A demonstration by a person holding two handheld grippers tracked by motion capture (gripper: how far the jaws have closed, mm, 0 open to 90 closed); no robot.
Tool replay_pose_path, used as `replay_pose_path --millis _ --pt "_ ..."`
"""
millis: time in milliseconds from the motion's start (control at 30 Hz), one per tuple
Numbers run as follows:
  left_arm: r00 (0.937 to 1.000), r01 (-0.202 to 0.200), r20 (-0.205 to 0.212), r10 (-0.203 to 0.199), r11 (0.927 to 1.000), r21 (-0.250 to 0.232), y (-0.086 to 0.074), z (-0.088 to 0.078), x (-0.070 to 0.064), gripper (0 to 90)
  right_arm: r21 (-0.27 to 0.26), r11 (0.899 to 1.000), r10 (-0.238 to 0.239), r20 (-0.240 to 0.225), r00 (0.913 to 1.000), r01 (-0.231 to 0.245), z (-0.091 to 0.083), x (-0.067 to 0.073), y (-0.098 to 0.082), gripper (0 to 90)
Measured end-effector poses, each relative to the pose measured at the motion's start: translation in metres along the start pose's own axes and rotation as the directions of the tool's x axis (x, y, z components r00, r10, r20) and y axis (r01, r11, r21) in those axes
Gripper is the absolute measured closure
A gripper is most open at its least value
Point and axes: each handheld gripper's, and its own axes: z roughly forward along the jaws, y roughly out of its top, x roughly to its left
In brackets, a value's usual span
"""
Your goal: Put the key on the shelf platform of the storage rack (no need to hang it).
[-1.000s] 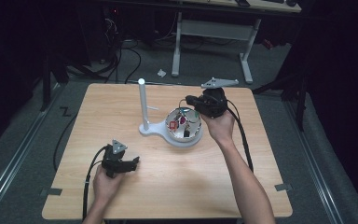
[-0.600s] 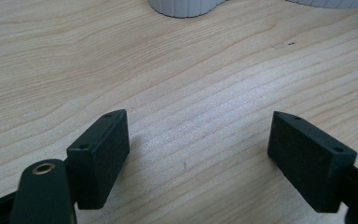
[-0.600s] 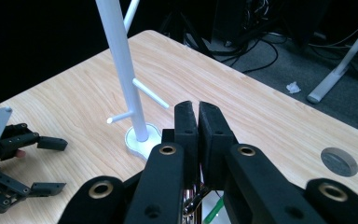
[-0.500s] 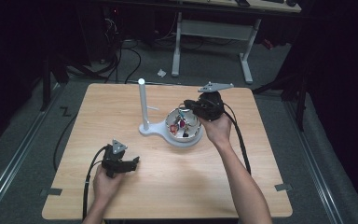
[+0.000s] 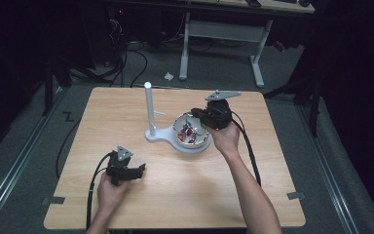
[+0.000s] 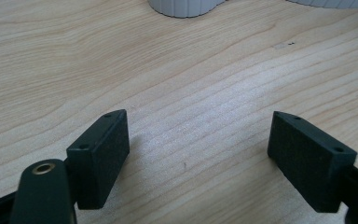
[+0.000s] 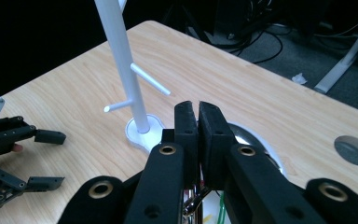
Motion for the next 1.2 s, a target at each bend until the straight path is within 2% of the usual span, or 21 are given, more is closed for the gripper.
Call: replay_pose_path --millis 133,333,500,800,1200 --pt "1.0000 -0.006 0.000 0.006 1.0000 -0.002 0.000 0.000 0.000 20.9 0.019 1.000 -0.010 -0.002 1.0000 0.010 0.007 0.001 -0.004 87.3" --pt "1.0000 0.001 -0.001 -0.001 1.0000 -0.001 0.000 0.000 0.000 20.9 0.024 1.000 0.006 -0.008 0.9999 -0.006 0.012 0.001 -0.008 87.2" --pt "1.0000 -0.001 0.001 0.001 1.0000 0.000 0.000 0.000 0.000 20.9 0.036 0.999 -0.016 0.002 0.9999 0.016 0.016 0.002 -0.009 87.2" --pt "1.0000 0.000 0.000 0.000 1.0000 0.000 0.000 0.000 0.000 20.9 0.061 0.998 -0.022 0.001 0.9998 0.022 0.027 0.003 -0.015 87.2" --pt "1.0000 -0.001 0.000 0.001 1.0000 0.000 0.000 0.000 0.000 20.9 0.078 0.996 0.033 0.005 0.9994 -0.033 0.033 -0.011 -0.027 87.1"
